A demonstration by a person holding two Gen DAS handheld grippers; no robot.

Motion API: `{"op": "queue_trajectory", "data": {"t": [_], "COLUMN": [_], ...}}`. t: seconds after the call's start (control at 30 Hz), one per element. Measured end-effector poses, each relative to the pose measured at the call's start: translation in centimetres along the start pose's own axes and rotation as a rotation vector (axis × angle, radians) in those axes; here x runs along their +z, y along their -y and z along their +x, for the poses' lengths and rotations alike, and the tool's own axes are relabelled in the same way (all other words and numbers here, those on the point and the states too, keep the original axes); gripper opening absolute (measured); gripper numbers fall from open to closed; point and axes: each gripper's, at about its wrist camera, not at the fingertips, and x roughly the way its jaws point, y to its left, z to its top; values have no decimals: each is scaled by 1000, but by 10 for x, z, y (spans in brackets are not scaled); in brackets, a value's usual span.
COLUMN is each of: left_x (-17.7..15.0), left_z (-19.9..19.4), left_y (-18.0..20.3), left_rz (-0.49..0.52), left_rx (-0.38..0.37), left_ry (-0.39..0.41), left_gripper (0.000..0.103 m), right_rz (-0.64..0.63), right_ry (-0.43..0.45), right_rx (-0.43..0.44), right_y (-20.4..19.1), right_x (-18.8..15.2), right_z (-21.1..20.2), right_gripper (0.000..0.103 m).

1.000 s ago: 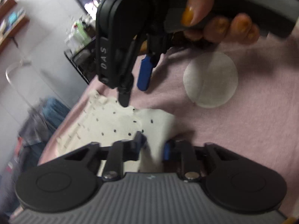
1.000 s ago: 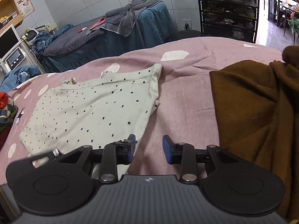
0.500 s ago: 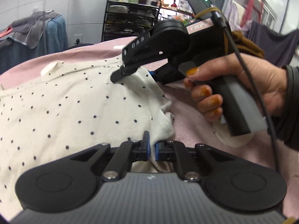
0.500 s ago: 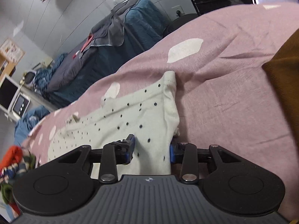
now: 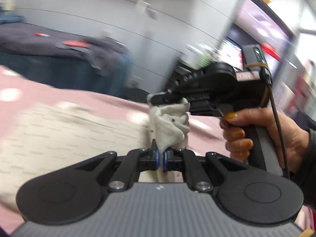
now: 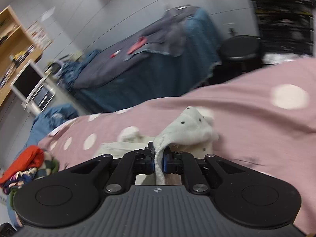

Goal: Fold small clothes

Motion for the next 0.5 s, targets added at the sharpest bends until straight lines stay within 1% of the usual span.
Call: {"op": "queue_trajectory", "data": {"t": [0.07, 0.17, 0.2, 0.27, 0.33, 0.37, 0.43, 0.47, 0.5], "left_x": [4, -1, -5, -13, -18, -20, -25, -28, -29], "left_z": [-21, -45, -52, -60, -70, -74, -85, -88, -90], "left_y": [-39, -98, -114, -141, -160, -166, -176, -179, -179], "left_rz": [-74, -181, -209, -266, -286, -290, -295, -285, -272], "left_rx": [76, 189, 215, 251, 281, 287, 302, 323, 347], "left_ry": [30, 45, 44, 34, 16, 6, 0, -1, -2], "left_gripper": [5, 5, 5, 5, 5, 5, 5, 6, 7], "right_rz": [-59, -89, -111, -170, -193, -206, -230, -236, -236], "right_ry": [-28, -95, -109, -142, -163, -171, -186, -197, -208], "right_rx": [6, 21, 22, 7, -22, -35, -68, -65, -49], "right_y": [-36, -83, -97, -125, -143, -148, -155, -157, -158], "right_x": [0, -8, -14, -26, -36, -40, -47, -50, -52], "right_z": [31, 88, 103, 134, 157, 165, 179, 183, 184], "right_gripper": [15, 15, 15, 15, 15, 17, 26, 38, 46]}}
